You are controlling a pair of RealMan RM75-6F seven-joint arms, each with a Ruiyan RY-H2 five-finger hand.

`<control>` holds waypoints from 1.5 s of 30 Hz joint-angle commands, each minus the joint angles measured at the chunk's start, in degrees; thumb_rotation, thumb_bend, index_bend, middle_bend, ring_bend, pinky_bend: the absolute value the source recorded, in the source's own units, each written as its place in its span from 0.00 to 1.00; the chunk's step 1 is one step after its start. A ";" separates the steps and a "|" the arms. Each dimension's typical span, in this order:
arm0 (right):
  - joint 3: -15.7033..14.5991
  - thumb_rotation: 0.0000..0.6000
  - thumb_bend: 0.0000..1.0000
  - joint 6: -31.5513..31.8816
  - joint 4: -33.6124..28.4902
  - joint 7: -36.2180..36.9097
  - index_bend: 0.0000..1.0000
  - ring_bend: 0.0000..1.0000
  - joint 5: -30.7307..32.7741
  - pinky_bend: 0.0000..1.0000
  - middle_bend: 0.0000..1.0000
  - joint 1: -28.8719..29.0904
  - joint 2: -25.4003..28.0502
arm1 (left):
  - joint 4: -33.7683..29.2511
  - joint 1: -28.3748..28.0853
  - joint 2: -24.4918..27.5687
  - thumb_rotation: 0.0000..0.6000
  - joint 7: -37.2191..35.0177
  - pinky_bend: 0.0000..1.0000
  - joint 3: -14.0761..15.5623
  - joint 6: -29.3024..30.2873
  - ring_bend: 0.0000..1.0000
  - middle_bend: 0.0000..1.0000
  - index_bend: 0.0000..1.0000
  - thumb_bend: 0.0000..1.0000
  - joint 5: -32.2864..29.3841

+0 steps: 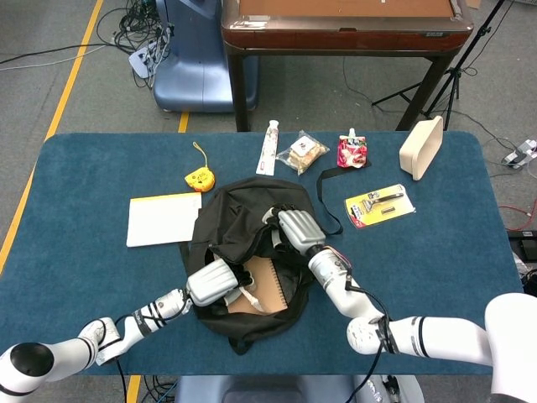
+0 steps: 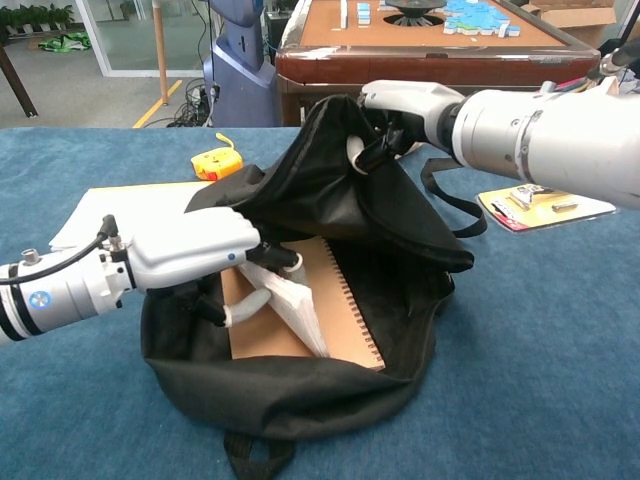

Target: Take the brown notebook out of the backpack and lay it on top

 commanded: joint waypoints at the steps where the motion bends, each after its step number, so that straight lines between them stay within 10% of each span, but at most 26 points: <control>1: 0.01 1.00 0.88 -0.15 0.43 -0.01 0.64 0.12 0.28 0.14 0.29 0.07 -0.08 | -0.58 0.29 0.30 1.00 -1.28 0.31 -0.14 2.01 0.46 0.53 0.52 0.59 0.68; 45: 1.19 1.00 0.89 -2.49 7.06 2.33 0.62 0.12 1.63 0.14 0.29 -0.60 -0.68 | -14.19 3.49 8.89 1.00 -15.71 0.44 -12.79 19.87 0.55 0.64 0.57 0.61 -4.77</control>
